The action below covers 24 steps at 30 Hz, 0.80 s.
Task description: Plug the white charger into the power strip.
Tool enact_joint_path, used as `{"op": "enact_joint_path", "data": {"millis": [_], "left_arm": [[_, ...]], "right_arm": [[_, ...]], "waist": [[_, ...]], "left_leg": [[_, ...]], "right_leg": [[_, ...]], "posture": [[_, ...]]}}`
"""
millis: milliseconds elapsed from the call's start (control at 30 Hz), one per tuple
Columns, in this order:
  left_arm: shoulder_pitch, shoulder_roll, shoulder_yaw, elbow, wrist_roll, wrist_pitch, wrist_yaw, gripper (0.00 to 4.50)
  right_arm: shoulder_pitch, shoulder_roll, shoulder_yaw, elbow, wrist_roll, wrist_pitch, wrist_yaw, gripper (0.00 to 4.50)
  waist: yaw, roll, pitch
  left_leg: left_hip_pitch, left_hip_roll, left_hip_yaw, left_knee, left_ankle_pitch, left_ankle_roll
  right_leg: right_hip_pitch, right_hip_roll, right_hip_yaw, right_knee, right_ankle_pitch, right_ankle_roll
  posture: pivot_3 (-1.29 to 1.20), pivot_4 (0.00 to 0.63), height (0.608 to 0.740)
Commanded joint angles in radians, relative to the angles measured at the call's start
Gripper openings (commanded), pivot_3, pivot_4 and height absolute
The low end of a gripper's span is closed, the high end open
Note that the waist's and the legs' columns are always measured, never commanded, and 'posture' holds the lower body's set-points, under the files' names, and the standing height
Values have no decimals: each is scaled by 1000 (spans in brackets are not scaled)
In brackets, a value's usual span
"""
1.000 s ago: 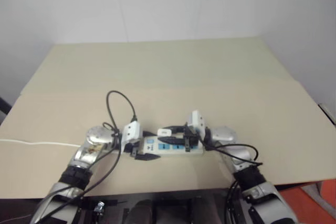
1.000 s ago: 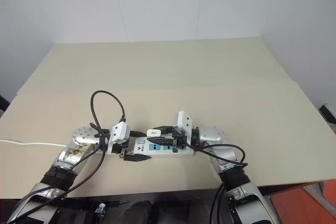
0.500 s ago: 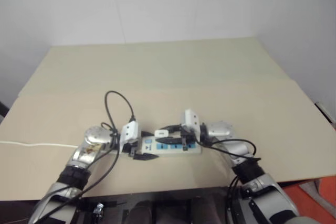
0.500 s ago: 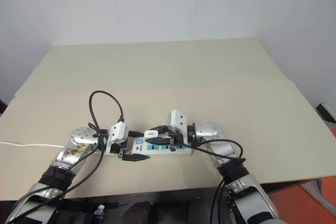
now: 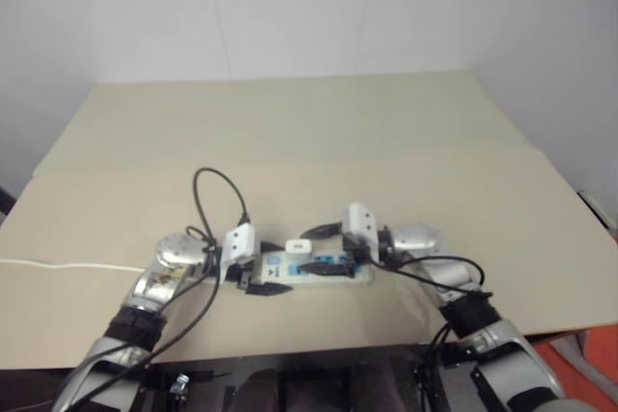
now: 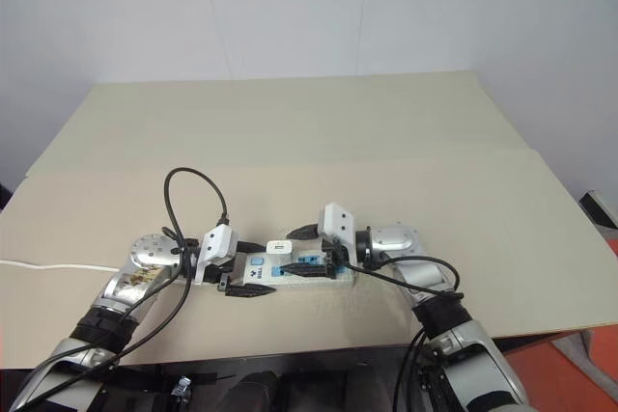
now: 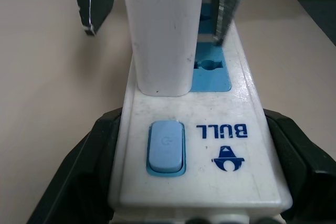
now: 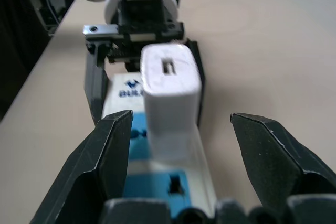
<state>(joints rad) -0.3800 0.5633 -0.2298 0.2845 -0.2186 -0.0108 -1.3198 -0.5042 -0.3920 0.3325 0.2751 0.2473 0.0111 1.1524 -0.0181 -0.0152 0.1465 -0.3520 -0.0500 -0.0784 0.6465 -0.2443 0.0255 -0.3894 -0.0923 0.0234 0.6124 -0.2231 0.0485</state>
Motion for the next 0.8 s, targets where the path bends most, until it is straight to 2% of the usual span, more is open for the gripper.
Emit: {"op": "enact_joint_path", "data": {"millis": [33, 200, 267, 367, 433, 500, 633, 800], "left_arm": [[-3, 31, 64, -65, -74, 94, -10, 4463], [9, 72, 151, -245, -204, 252, 4, 4463], [33, 103, 184, -326, -249, 292, -4, 4463], [60, 169, 227, -423, -333, 384, -33, 4463], [67, 208, 277, -479, -401, 447, -28, 4463], [75, 245, 329, -510, -452, 492, -27, 4463], [133, 324, 410, -542, -478, 504, -49, 4463], [194, 396, 470, -520, -466, 486, -77, 4463]], "right_arm": [[33, -62, -20, 9, -47, 32, -4, 3708], [41, -148, -85, -123, 12, 95, 19, 3708], [49, -199, -120, -178, 32, 108, 39, 3708], [67, -270, -176, -240, 64, 123, 64, 3708], [86, -327, -226, -283, 93, 140, 84, 3708], [108, -381, -276, -304, 109, 142, 100, 3708], [143, -467, -369, -313, 139, 144, 119, 3708], [182, -523, -444, -329, 165, 168, 115, 3708]], "waist": [[1, -1, 1], [10, -2, 3], [7, -1, 3], [4, -1, 4], [4, -1, 4], [5, -1, 6], [4, 0, 10], [5, 0, 12]], "left_leg": [[-1, 0, 0, 0, 0, 0], [-9, -1, 0, 0, 0, 0], [-18, -2, 0, 1, 0, 0], [-22, -3, 0, -2, 0, -1], [-32, -3, 1, -2, 0, -1], [-33, -3, 1, -2, 0, -1], [-32, -3, 2, -2, 0, -1], [-31, -2, 2, -1, 0, -1]], "right_leg": [[-1, 0, 0, 0, 0, 0], [-8, -2, -2, -1, 0, 0], [-17, -2, -2, 0, 5, -7], [-23, -3, -1, 0, 5, -9], [-33, -3, 0, 0, 6, -9], [-34, -3, -1, 0, 6, -9], [-32, -4, 0, -1, 6, -9], [-32, -2, -1, 0, 6, -10]], "posture": [[0, 150, 740], [0, 150, 740], [0, 150, 740], [0, 150, 740], [0, 150, 740], [0, 150, 740], [0, 150, 740], [0, 150, 740]]}}
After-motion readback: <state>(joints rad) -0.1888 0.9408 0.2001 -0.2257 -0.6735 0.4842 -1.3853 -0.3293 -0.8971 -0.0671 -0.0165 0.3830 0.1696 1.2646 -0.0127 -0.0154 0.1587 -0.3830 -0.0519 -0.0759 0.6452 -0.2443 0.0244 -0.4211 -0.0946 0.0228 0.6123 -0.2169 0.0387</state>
